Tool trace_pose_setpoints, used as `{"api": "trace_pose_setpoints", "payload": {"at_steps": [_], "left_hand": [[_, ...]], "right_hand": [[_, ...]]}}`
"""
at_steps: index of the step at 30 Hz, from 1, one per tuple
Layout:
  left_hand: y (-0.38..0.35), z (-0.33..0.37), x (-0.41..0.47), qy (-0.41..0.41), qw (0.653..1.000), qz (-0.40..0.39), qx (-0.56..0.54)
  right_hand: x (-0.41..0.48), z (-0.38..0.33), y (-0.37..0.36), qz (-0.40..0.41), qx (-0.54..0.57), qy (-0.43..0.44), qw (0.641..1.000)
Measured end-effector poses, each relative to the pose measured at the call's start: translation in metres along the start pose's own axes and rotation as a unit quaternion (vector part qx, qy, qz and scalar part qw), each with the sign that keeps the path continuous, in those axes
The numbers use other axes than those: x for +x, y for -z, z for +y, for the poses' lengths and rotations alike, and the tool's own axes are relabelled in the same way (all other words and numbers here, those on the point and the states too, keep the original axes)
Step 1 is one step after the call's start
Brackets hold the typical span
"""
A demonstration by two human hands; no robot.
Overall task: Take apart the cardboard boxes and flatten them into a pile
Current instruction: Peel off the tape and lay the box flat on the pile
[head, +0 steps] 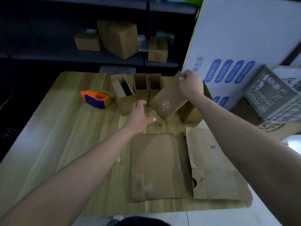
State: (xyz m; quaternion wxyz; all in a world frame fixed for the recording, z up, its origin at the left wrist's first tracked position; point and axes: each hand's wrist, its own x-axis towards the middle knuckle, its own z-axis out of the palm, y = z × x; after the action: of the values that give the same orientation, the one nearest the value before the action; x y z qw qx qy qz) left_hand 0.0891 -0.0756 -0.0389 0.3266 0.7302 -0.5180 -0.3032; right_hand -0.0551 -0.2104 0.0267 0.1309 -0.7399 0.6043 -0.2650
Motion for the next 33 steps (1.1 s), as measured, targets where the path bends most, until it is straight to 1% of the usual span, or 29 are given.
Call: {"api": "trace_pose_setpoints", "payload": {"at_steps": [2,4,8,10,12,13,14,15,16,17,19,21,25,28,31,33], "left_hand": [[0.002,0.01,-0.001,-0.019,0.998,0.01,-0.052],[0.005,0.013,0.0,-0.041,0.997,0.028,-0.063],[0.015,0.011,-0.006,-0.096,0.994,0.052,0.012],[0.022,0.008,-0.011,-0.116,0.992,0.055,0.021],[0.032,0.001,-0.017,-0.132,0.988,0.071,0.024],[0.036,-0.004,-0.02,-0.135,0.988,0.073,0.027],[0.04,-0.01,-0.024,-0.134,0.988,0.066,0.032],[0.041,-0.015,-0.027,-0.131,0.989,0.054,0.044],[0.041,-0.02,-0.03,-0.129,0.988,0.04,0.07],[0.039,-0.025,-0.033,-0.131,0.985,0.021,0.109],[0.031,-0.033,-0.039,-0.141,0.973,-0.026,0.182],[0.023,-0.04,-0.045,-0.15,0.965,-0.057,0.207],[0.014,-0.045,-0.052,-0.219,0.947,-0.042,0.23],[0.006,-0.043,-0.054,-0.249,0.94,-0.015,0.231],[-0.001,-0.04,-0.052,-0.239,0.944,0.016,0.226],[-0.007,-0.036,-0.051,-0.216,0.948,0.004,0.233]], "right_hand": [[-0.001,-0.005,0.011,-0.009,0.049,-0.033,0.998],[-0.004,-0.008,0.018,-0.024,0.083,-0.072,0.994],[-0.013,-0.01,0.017,-0.047,0.128,-0.153,0.979],[-0.026,-0.015,0.016,-0.068,0.171,-0.193,0.964],[-0.041,-0.017,0.012,-0.077,0.196,-0.209,0.955],[-0.046,-0.019,0.01,-0.109,0.174,-0.211,0.956],[-0.05,-0.013,-0.001,-0.105,0.129,-0.199,0.966],[-0.052,-0.009,-0.009,-0.105,0.157,-0.227,0.955],[-0.059,-0.006,-0.014,-0.101,0.209,-0.242,0.942],[-0.065,-0.003,-0.02,-0.101,0.179,-0.236,0.95],[-0.079,-0.001,-0.031,-0.129,0.18,-0.262,0.939],[-0.09,0.003,-0.037,-0.159,0.16,-0.241,0.944],[-0.095,0.007,-0.033,-0.165,0.118,-0.187,0.961],[-0.1,0.011,-0.033,-0.194,0.065,-0.142,0.968],[-0.106,0.017,-0.032,-0.217,0.049,-0.148,0.964],[-0.108,0.023,-0.031,-0.223,0.032,-0.154,0.962]]}}
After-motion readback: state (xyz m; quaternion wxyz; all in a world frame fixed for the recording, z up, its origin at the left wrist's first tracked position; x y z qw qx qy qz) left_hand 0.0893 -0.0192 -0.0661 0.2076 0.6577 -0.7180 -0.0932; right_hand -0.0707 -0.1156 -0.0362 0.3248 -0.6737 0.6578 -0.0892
